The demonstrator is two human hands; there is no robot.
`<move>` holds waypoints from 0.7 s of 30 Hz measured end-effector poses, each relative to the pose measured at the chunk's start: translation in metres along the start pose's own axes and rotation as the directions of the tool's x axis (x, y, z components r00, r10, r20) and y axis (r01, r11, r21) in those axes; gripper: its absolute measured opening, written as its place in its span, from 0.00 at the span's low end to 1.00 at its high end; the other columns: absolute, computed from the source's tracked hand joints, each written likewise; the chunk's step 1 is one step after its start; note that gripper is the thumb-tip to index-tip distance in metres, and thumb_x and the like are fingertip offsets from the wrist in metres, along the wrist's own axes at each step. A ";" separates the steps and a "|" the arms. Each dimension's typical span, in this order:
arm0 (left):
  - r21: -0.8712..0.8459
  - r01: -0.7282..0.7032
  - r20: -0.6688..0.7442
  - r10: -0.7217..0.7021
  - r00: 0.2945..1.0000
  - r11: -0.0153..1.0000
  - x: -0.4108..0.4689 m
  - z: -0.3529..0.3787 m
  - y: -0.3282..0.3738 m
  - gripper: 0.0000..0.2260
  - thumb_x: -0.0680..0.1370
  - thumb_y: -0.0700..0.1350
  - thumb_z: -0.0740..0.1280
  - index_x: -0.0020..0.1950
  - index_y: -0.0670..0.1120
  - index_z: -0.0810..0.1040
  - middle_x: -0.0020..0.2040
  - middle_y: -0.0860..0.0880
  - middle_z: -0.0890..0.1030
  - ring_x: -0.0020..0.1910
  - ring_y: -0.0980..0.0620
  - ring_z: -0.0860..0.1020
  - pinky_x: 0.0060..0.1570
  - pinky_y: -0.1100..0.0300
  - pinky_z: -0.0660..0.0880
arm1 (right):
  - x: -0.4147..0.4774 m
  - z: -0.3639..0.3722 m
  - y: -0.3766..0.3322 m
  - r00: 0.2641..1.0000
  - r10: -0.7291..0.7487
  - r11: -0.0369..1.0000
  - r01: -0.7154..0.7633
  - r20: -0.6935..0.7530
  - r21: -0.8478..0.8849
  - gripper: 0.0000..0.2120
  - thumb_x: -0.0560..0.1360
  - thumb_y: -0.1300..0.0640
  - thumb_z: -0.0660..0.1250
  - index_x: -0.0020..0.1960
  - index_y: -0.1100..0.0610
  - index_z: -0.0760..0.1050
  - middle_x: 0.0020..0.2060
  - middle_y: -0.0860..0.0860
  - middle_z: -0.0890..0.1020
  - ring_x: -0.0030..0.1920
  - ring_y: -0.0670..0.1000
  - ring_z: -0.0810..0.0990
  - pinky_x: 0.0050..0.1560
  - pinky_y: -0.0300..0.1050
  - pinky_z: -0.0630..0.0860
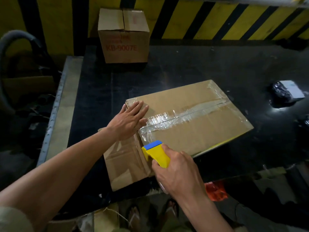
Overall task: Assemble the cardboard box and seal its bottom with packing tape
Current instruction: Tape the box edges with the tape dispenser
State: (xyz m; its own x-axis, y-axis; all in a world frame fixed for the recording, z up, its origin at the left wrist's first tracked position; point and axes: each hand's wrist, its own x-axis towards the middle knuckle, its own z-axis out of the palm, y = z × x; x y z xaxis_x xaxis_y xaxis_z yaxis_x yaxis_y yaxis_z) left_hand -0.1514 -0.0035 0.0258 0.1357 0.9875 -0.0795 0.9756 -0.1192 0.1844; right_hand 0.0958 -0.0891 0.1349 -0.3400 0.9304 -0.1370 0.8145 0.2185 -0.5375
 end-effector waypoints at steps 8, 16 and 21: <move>0.000 -0.019 -0.460 0.017 0.888 1.000 -0.014 0.009 0.016 0.18 0.84 0.56 0.59 0.64 0.48 0.81 0.68 0.45 0.79 0.67 0.41 0.75 0.59 0.42 0.75 | -0.001 0.003 0.000 0.999 -0.015 0.999 0.014 -0.030 -0.031 0.28 0.73 0.39 0.62 0.70 0.48 0.72 0.38 0.53 0.77 0.42 0.56 0.75 0.42 0.47 0.71; -0.228 0.066 -0.205 -0.114 0.972 0.971 -0.036 0.024 0.027 0.27 0.85 0.61 0.44 0.82 0.51 0.59 0.82 0.53 0.56 0.82 0.52 0.49 0.80 0.44 0.50 | -0.006 -0.007 0.011 0.999 -0.038 0.999 0.038 -0.001 -0.001 0.29 0.73 0.39 0.64 0.71 0.49 0.71 0.35 0.54 0.76 0.39 0.55 0.73 0.40 0.46 0.71; -0.279 0.070 -0.111 -0.104 0.988 0.958 -0.040 0.030 0.026 0.31 0.82 0.65 0.35 0.83 0.54 0.47 0.83 0.57 0.43 0.80 0.60 0.36 0.80 0.44 0.42 | -0.018 -0.010 0.016 0.999 -0.042 0.996 0.042 -0.009 0.077 0.31 0.74 0.38 0.64 0.74 0.47 0.68 0.36 0.52 0.76 0.39 0.53 0.75 0.39 0.43 0.71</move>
State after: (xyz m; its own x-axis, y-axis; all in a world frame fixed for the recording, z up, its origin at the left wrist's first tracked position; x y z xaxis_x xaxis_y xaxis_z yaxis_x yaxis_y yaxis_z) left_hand -0.1263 -0.0488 0.0047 0.0133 0.9998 0.0111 0.8958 -0.0168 0.4441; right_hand 0.1202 -0.0998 0.1368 -0.3693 0.9232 -0.1066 0.7610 0.2346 -0.6049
